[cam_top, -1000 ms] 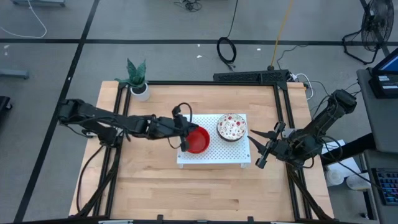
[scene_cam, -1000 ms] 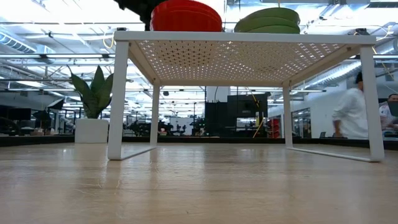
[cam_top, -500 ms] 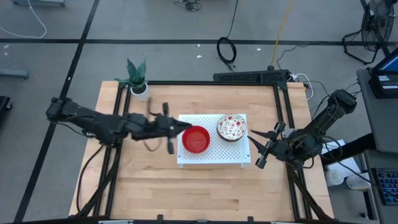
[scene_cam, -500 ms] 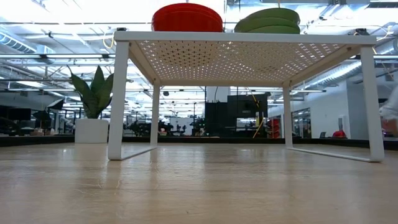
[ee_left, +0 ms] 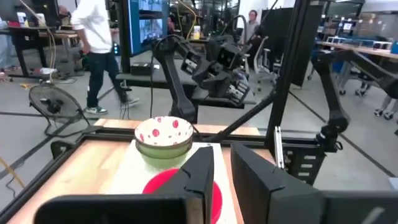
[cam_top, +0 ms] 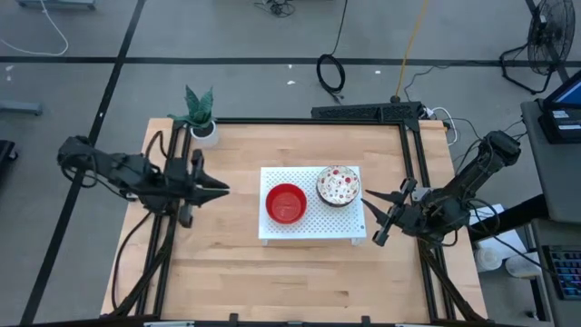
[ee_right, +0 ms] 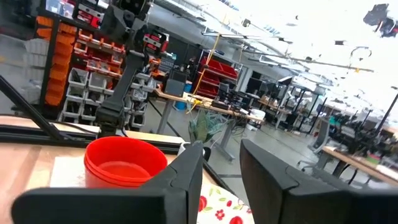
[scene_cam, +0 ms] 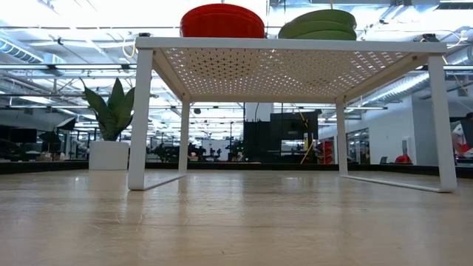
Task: Pick & Place Mini bowls
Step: Return to Home Position
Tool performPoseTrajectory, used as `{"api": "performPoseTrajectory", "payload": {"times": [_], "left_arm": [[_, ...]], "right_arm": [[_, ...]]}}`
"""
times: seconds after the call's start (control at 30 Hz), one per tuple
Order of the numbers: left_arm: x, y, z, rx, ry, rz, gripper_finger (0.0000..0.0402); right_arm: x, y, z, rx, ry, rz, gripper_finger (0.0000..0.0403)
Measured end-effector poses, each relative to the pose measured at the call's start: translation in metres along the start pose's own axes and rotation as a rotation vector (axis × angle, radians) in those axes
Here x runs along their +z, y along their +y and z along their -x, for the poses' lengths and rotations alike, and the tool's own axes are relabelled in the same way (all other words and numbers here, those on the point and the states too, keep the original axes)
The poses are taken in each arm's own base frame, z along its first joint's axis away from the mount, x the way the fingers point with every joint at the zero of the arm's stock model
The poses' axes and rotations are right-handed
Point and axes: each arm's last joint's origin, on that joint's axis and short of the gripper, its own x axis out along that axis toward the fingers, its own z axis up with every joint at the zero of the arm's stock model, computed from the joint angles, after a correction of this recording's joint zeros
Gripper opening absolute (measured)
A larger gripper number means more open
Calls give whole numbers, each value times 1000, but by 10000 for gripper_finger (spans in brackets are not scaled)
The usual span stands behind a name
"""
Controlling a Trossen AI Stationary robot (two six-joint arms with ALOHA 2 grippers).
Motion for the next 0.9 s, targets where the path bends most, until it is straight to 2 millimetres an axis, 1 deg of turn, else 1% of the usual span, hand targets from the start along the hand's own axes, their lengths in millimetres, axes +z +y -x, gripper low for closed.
{"api": "performPoseTrajectory", "payload": {"times": [0.13, 0.23, 0.3, 0.37, 0.4, 0.5, 0.57, 0.63, 0.7, 0.77, 0.83, 0.9], "left_arm": [[3, 2, 9, -7, -19, 8, 62], [3, 3, 10, -7, -20, 4, 62], [3, 3, 11, -6, -19, -1, 63], [3, 3, 11, -3, -11, -7, 63], [-1, 3, 9, 1, 21, -13, 63], [-16, 2, 2, 5, 114, -50, 63], [-31, 1, -4, 2, 113, -46, 63], [-47, 2, -5, -14, 72, -49, 63], [-62, 5, -1, -23, 28, -48, 63], [-83, 10, 4, -7, 18, -37, 63], [-103, 16, 11, 29, 16, -22, 63], [-119, 22, 20, 43, -9, 5, 63]], "right_arm": [[0, 0, 0, 0, -3, 3, 93], [-3, 2, -1, 16, 2, 13, 93], [-8, 6, -2, 78, -29, 16, 93], [-13, 9, -5, 165, -85, -23, 93], [-15, 9, -7, 201, -110, -57, 93], [-20, 7, -17, 246, -111, -145, 93], [-28, 6, -23, 289, -73, -126, 93], [-36, 2, -30, 373, -31, -121, 93], [-42, -5, -37, 463, 4, -170, 93], [-47, -13, -42, 522, 12, -208, 93], [-56, -20, -43, 534, 11, -210, 93], [-65, -28, -39, 500, 14, -193, 93]]}}
